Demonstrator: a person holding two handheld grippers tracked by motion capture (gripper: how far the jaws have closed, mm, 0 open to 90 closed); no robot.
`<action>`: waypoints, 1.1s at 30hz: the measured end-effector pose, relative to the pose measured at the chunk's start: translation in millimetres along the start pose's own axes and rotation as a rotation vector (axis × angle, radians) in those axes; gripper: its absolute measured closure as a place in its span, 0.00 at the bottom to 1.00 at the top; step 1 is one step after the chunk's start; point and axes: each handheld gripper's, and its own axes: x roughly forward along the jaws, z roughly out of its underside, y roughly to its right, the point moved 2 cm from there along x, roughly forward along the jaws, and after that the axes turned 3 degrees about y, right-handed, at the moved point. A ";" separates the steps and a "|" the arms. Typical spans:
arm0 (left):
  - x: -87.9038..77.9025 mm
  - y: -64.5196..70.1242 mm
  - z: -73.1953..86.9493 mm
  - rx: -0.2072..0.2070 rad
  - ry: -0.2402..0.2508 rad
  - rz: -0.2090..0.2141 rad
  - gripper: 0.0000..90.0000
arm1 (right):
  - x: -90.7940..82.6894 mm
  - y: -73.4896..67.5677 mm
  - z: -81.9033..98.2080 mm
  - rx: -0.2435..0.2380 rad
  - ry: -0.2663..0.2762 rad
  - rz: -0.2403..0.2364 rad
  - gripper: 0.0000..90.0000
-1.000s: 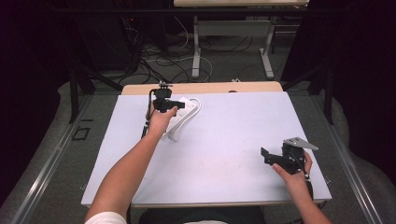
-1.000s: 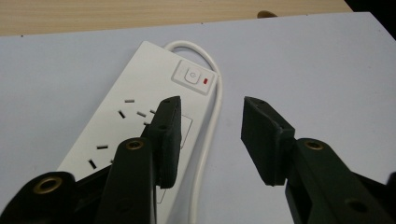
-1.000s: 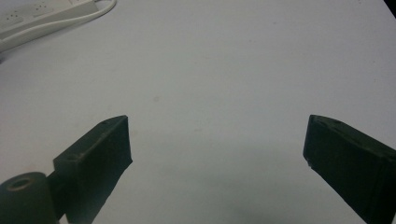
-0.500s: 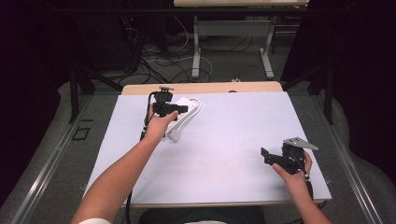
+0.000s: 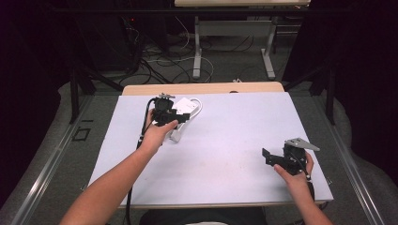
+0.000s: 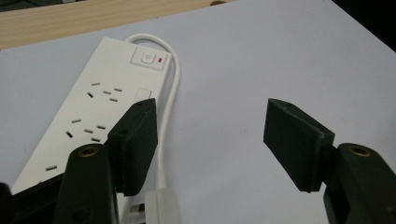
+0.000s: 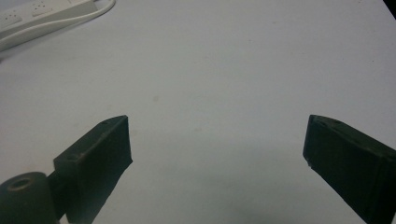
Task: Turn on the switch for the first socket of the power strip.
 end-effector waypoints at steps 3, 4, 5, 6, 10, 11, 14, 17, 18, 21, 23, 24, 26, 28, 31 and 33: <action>-6.3 2.2 6.3 0.016 0.000 0.009 0.38 | 0.2 0.8 0.0 -0.006 0.001 0.000 0.08; -8.4 2.7 8.7 0.016 0.002 0.014 0.38 | 0.1 0.3 0.2 -0.001 -0.001 0.001 0.08; -10.5 3.2 10.8 0.022 -0.001 0.013 0.38 | 0.1 0.3 0.2 -0.002 -0.001 0.001 0.08; -12.5 3.5 13.0 0.029 0.000 0.015 0.38 | 0.2 0.1 0.2 -0.002 -0.001 0.002 0.08; -19.9 5.8 21.7 0.059 0.004 0.004 0.37 | 0.2 -0.3 0.3 -0.001 -0.003 0.001 0.08; -21.4 6.7 23.8 0.064 0.005 0.004 0.37 | 0.7 -0.5 0.5 -0.002 0.003 0.007 0.08; -26.2 8.1 29.5 0.066 -0.001 0.006 0.34 | 0.9 -0.1 0.3 -0.014 0.000 0.002 0.08; -31.2 8.8 34.8 0.050 0.005 0.018 0.31 | 0.2 -1.0 0.3 -0.014 -0.011 0.001 0.08; -32.8 9.0 36.7 0.044 0.004 0.019 0.29 | -0.1 -1.1 0.3 -0.014 -0.014 0.001 0.08; -38.5 10.3 42.4 0.023 0.015 0.030 0.23 | 0.1 -0.9 0.4 -0.014 -0.010 0.003 0.08; -42.6 11.9 46.1 0.007 0.026 0.037 0.20 | -0.2 -0.7 0.2 -0.012 -0.013 0.003 0.08; -45.3 11.9 47.9 0.011 0.028 0.037 0.18 | -0.1 -0.4 0.2 -0.016 -0.012 0.002 0.08; -50.9 11.9 51.6 0.002 0.029 0.050 0.17 | -0.2 -0.4 0.2 -0.016 -0.013 0.002 0.08; -55.3 11.4 56.6 -0.015 0.030 0.049 0.13 | -0.1 -0.9 0.2 -0.014 -0.008 0.004 0.08; -60.1 11.4 65.0 -0.030 0.043 0.050 0.04 | -0.3 -0.9 0.1 -0.013 -0.008 0.004 0.08; -63.6 11.5 71.3 -0.029 0.037 0.066 0.02 | -0.4 -1.0 0.2 -0.012 -0.011 0.004 0.08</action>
